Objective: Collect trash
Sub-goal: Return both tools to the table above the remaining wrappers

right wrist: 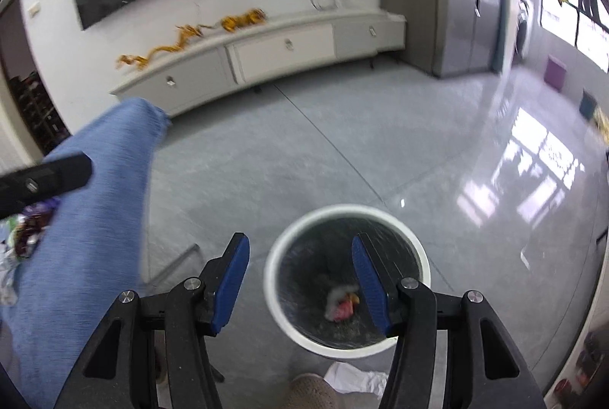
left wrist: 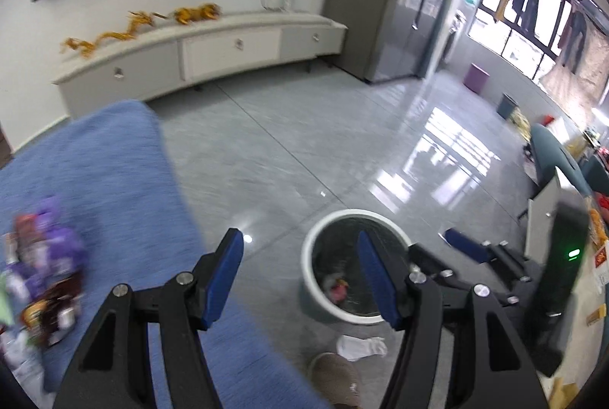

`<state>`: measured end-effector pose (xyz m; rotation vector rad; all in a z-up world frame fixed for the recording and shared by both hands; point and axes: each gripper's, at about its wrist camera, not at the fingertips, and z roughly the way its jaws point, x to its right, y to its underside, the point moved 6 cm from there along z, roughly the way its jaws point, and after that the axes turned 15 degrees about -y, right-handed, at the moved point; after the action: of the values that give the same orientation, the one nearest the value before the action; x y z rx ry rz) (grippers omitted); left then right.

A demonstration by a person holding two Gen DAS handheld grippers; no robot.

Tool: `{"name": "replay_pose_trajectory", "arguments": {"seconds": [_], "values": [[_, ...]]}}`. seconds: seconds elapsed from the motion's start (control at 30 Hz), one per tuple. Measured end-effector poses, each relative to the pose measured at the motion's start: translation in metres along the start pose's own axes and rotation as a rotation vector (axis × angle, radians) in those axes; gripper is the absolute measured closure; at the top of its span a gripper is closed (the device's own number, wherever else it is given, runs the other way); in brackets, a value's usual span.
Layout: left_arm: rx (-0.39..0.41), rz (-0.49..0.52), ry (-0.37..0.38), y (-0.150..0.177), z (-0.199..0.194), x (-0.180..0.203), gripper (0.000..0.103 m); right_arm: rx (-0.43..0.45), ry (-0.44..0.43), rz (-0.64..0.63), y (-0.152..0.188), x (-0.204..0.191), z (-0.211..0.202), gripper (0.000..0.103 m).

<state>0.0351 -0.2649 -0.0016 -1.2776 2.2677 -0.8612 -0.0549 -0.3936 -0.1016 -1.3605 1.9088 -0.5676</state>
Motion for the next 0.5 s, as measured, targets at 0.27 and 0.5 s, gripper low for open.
{"name": "replay_pose_trajectory", "arguments": {"seconds": [0.27, 0.5], "values": [[0.074, -0.109, -0.109, 0.026, -0.059, -0.084, 0.042, 0.109, -0.052, -0.202, -0.016, -0.107, -0.049, 0.049], [0.104, -0.215, -0.162, 0.049, -0.096, -0.151, 0.042, 0.169, -0.084, -0.339, -0.013, -0.181, -0.076, 0.049]]}}
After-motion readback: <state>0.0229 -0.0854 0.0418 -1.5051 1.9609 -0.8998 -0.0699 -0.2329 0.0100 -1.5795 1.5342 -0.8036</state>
